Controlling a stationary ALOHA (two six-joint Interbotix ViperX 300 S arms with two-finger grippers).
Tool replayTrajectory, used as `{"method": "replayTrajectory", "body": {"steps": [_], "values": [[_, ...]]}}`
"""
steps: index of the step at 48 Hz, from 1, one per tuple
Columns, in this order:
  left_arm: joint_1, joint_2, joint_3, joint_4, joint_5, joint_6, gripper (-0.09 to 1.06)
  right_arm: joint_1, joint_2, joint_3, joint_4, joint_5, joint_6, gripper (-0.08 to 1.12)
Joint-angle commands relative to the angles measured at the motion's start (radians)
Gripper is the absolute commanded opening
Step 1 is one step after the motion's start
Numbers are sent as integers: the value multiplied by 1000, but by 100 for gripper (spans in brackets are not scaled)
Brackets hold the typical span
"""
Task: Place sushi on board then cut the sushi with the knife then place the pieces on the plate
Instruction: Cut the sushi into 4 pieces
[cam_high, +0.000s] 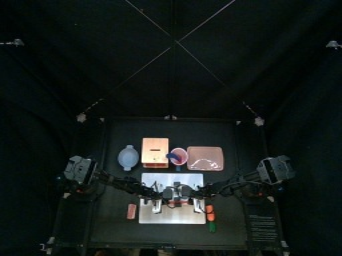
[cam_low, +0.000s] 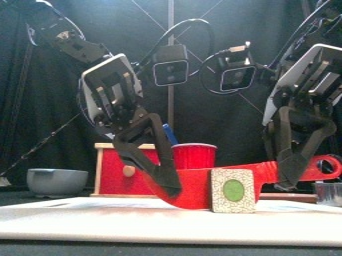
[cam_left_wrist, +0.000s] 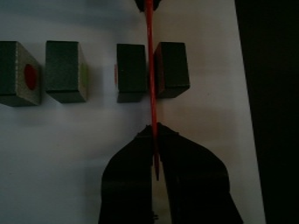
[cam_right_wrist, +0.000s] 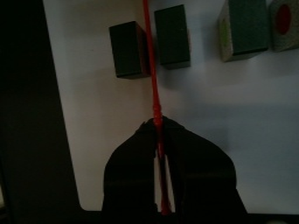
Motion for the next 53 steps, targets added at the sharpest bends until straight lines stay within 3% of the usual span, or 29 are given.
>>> {"method": "replayTrajectory", "body": {"steps": [1,14,24,30,40,46,53], "values": [[-29,-29,-6,-5,14,-2,40,28,-25,-12,23,3,5,37],[-28,-52,-11,-2,14,6,40,29,-58,-15,21,8,2,37],[-20,-140,-9,32,14,9,42,0,-167,-15,-14,64,2,37],[-6,-187,-8,75,12,9,45,-14,-253,-8,-18,123,2,37],[12,-242,5,193,5,8,61,-28,-387,57,-2,156,5,37],[28,-272,6,219,2,8,70,-37,-463,101,35,172,6,37],[52,-288,23,221,-18,8,72,-51,-552,169,92,253,6,37]]}}
